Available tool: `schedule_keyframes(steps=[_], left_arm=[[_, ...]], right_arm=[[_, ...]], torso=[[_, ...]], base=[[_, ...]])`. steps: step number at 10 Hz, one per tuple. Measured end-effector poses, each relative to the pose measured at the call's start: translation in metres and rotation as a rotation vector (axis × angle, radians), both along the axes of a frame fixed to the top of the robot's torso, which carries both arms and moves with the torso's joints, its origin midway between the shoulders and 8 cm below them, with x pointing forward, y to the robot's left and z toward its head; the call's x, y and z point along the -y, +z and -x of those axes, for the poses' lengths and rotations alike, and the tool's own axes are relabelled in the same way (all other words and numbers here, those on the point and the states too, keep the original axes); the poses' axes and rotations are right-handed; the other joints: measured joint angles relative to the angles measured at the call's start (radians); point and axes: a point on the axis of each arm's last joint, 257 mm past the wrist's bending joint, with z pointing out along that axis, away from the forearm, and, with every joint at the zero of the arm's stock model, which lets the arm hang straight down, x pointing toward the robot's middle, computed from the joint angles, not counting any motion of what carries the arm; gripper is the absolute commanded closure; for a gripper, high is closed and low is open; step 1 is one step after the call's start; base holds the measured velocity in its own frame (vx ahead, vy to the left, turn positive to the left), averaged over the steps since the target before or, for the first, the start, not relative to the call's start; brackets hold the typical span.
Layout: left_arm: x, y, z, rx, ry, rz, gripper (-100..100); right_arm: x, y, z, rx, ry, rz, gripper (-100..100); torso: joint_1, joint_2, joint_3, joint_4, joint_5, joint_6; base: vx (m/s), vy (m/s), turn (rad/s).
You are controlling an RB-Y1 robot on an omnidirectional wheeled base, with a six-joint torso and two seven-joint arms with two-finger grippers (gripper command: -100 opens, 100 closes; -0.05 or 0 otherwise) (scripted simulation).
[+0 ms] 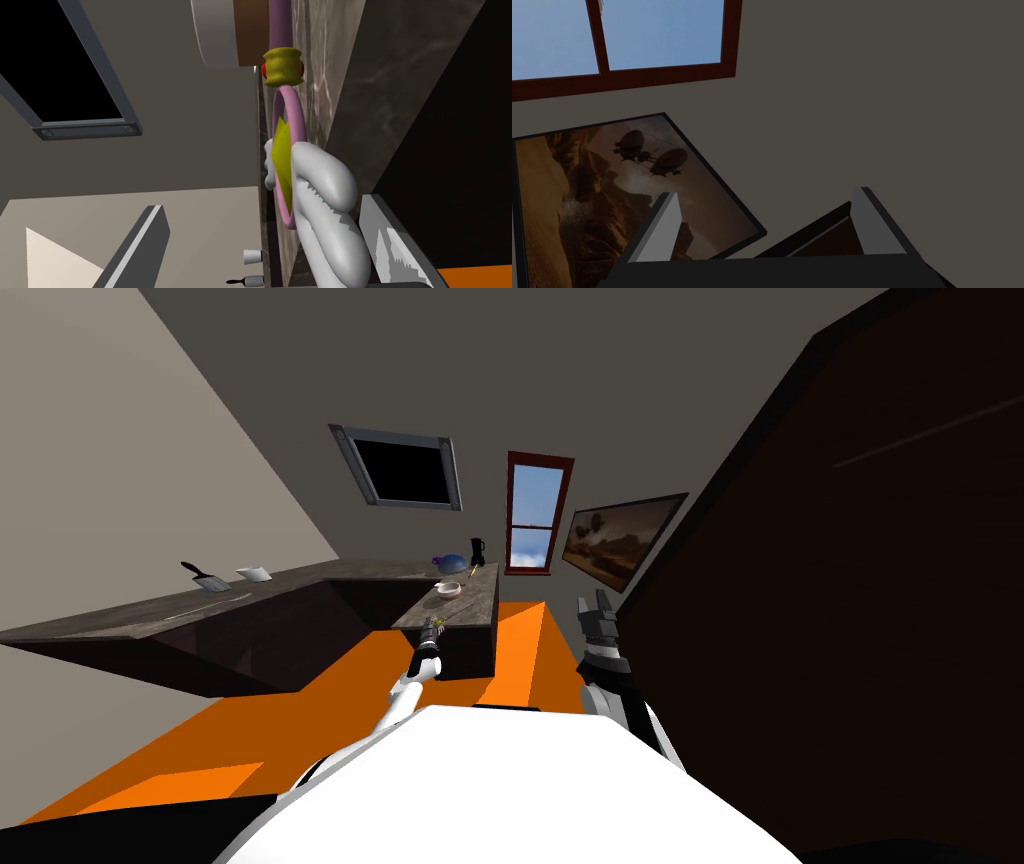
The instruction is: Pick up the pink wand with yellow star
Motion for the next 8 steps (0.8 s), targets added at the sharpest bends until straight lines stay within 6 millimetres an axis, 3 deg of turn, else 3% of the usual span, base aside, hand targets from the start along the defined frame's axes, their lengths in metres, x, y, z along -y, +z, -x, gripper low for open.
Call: schedule_keyframes(steps=[1,5,6,7,8], left_arm=[[0.0001,-0.0004,-0.0001,0.000,0.000,0.000,100],[0.0000,0.0001,-0.0002,0.001,0.000,-0.001,100],[0.0000,0.0001,-0.0002,0.001,0.000,-0.001,0],[0.0000,0.0001,-0.0002,0.001,0.000,-0.001,100],[0.0066,-0.0016,0.0051,-0.003,-0.012,-0.006,100]], right_arm=[[0.0000,0.0000,0.0000,0.000,0.000,0.000,0],[0.0000,0.0000,0.0000,0.000,0.000,0.000,0],[0.0000,0.0000,0.0000,0.000,0.000,0.000,0],[0.0000,0.0000,0.0000,0.000,0.000,0.000,0],[0.0001,-0.0001,0.0000,0.000,0.000,0.000,0]], torso=[[0.000,-0.001,-0.001,0.000,0.000,0.000],[0.001,-0.002,-0.001,-0.001,0.000,0.000],[0.001,-0.002,-0.002,-0.001,0.000,0.000],[0.001,-0.002,-0.002,-0.001,0.000,0.000],[0.001,-0.004,-0.003,-0.001,0.000,-0.001]], base=[[0.000,0.000,0.000],[0.000,0.000,0.000],[0.000,0.000,0.000],[0.059,0.016,0.121],[0.125,0.041,0.223]])
